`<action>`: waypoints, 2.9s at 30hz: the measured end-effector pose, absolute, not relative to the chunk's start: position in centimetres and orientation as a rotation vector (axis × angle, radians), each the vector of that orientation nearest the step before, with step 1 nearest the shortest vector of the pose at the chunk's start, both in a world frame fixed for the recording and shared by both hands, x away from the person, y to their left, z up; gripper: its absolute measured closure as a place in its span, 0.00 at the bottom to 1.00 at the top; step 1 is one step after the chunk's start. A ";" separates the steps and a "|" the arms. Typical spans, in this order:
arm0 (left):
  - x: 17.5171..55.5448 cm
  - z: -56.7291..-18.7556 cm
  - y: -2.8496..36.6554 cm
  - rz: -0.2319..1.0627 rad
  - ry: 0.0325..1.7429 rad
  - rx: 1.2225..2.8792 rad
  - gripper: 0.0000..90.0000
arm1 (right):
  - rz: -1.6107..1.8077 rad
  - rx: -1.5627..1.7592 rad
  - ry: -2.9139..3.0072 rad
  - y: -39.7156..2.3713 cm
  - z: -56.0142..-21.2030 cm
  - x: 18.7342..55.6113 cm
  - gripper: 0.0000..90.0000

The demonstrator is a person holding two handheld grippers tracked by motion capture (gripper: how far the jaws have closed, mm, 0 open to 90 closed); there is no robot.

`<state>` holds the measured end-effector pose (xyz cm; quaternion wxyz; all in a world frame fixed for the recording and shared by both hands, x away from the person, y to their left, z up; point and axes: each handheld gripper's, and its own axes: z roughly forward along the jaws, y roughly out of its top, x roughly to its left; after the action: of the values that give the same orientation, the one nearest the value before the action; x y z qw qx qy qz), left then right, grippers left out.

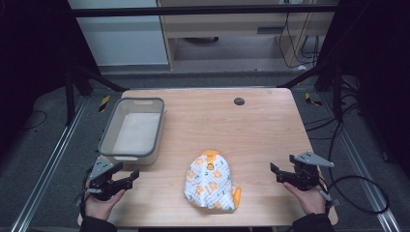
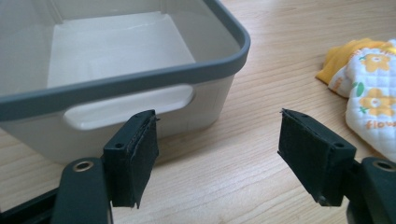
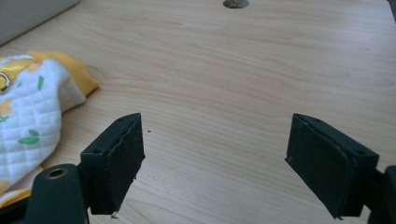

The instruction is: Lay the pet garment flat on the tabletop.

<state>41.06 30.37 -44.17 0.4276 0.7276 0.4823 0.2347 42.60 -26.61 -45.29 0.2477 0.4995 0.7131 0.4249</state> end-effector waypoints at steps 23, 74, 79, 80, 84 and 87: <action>43.7 -40.1 25.7 0.576 1.055 1.798 0.37 | 1.276 1.245 1.982 -23.2 -40.6 44.8 0.29; 46.4 -46.6 15.6 0.364 0.941 2.096 0.41 | 1.283 1.166 2.316 -15.0 -46.3 46.8 0.38; 46.6 -47.2 15.0 0.333 0.930 2.126 0.41 | 1.291 1.146 2.358 -14.3 -47.0 47.0 0.38; 46.6 -47.4 14.9 0.327 0.926 2.135 0.41 | 1.294 1.151 2.364 -14.1 -47.2 47.0 0.38; 46.6 -47.8 14.6 0.306 0.917 2.137 0.43 | 1.288 1.154 2.398 -13.8 -47.9 47.2 0.41; 46.6 -48.2 14.6 0.283 0.918 2.139 0.45 | 1.288 1.171 2.423 -13.5 -48.4 47.3 0.45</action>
<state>46.64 14.58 -48.21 0.3877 0.8408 0.3609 0.1113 47.27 -13.52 -48.35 0.0792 0.3914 0.8096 0.4303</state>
